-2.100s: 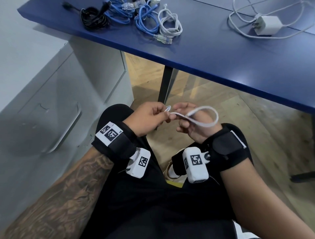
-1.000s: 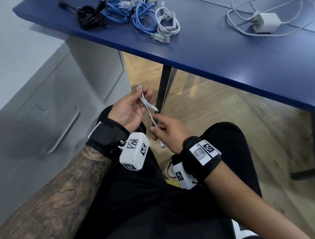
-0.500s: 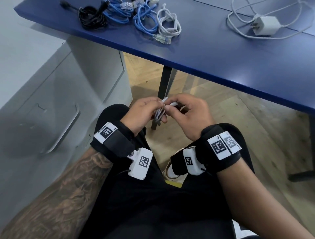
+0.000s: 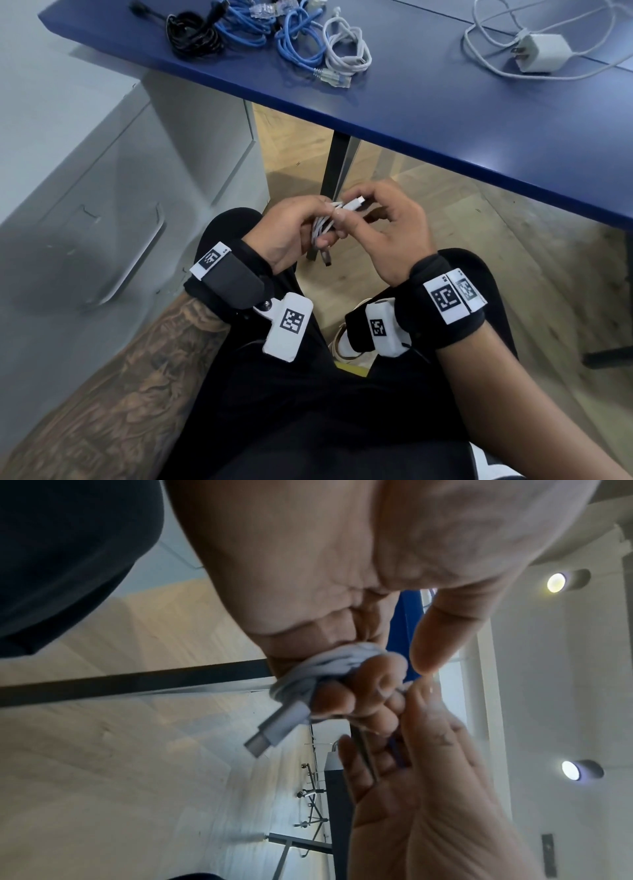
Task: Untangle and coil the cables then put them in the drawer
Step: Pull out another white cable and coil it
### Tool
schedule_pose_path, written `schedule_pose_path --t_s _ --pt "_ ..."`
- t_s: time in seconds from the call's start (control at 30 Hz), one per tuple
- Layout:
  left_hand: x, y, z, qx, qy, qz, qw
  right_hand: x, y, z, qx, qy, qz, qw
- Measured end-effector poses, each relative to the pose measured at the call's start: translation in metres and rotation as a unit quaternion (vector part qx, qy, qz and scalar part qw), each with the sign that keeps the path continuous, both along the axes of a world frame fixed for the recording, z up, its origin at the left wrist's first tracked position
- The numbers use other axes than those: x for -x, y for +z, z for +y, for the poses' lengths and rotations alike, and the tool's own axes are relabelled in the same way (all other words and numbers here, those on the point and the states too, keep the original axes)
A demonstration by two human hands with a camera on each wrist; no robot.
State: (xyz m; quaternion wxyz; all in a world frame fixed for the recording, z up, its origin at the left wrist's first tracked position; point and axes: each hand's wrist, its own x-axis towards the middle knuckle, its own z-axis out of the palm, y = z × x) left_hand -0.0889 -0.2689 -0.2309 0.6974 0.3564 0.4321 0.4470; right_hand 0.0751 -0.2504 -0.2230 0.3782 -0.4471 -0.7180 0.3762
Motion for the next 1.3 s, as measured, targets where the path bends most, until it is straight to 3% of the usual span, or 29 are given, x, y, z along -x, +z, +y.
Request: schedule_pose_path --t_s 0.1,0.2,0.37,0.47,0.67,0.97,1.17,1.3 --pt "0.004 0.0 0.002 0.0 -0.01 -0.01 1.0 0.0 -0.002 0.003 0.058 0.024 0.044 0.997" --pt "0.007 -0.002 0.002 0.02 -0.002 -0.028 0.999 0.001 -0.007 0.004 0.047 0.037 0.032 0.998" --pt "0.006 -0.002 0.0 0.024 0.019 -0.055 0.998 -0.003 -0.001 0.002 0.11 0.073 0.123 0.984" --pt "0.004 0.002 0.001 0.007 0.012 -0.03 0.999 -0.002 -0.001 0.002 0.124 0.061 0.154 0.978" --pt "0.002 0.001 -0.002 -0.046 0.016 0.003 0.999 -0.007 0.002 0.009 0.147 0.071 0.139 0.977" --pt "0.0 0.009 -0.004 -0.116 0.056 0.102 0.986 -0.008 0.008 0.012 0.097 0.072 0.125 0.985" --pt "0.004 0.013 -0.002 -0.043 0.051 0.027 0.997 -0.003 0.008 0.01 0.079 0.082 0.124 0.986" --pt "0.008 0.007 -0.002 -0.074 0.045 0.073 0.994 -0.006 0.011 0.012 0.082 0.067 0.124 0.987"
